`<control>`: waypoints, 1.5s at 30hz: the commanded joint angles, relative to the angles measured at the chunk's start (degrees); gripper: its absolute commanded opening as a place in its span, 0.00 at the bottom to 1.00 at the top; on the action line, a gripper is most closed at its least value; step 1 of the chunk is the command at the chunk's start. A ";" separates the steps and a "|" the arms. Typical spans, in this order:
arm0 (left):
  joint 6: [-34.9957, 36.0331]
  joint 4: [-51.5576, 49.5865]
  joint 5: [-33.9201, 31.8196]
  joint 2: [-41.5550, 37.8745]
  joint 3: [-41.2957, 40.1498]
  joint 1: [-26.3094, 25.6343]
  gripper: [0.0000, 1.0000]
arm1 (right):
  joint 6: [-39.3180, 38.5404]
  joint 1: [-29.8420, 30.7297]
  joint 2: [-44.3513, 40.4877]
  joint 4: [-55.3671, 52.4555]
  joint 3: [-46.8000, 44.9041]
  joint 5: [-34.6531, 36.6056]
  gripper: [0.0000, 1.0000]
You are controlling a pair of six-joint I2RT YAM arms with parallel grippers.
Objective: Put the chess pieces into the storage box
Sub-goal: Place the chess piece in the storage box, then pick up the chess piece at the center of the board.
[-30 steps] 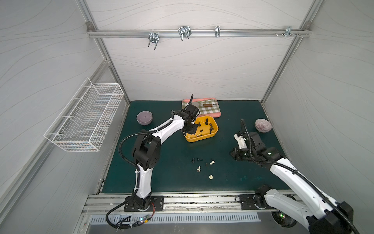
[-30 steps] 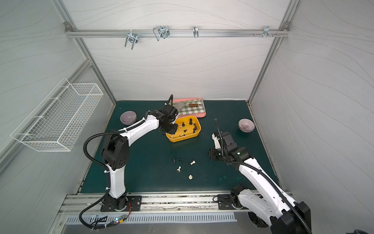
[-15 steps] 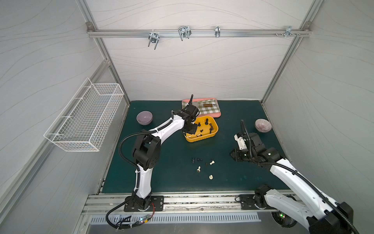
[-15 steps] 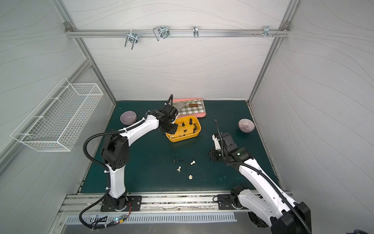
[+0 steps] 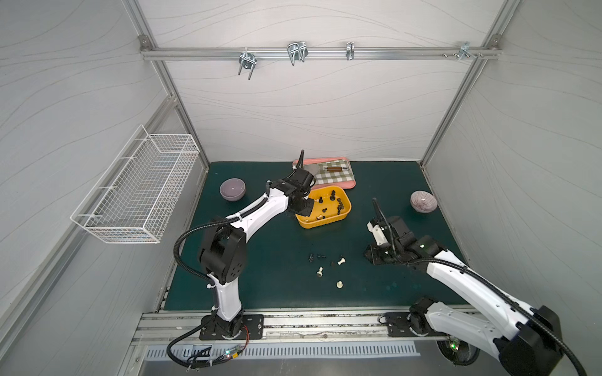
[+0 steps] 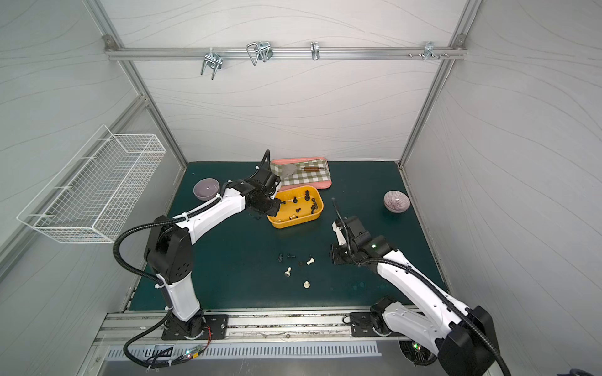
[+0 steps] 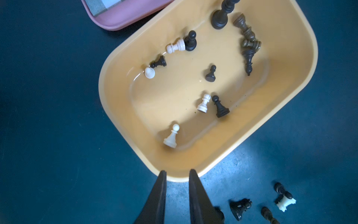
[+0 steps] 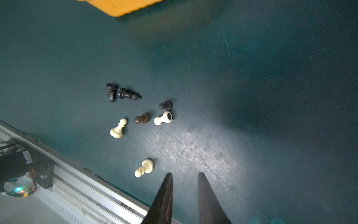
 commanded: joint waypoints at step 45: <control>-3.15 7.81 5.01 -14.97 -16.87 2.52 0.23 | 1.61 10.24 36.33 8.77 14.47 6.93 0.26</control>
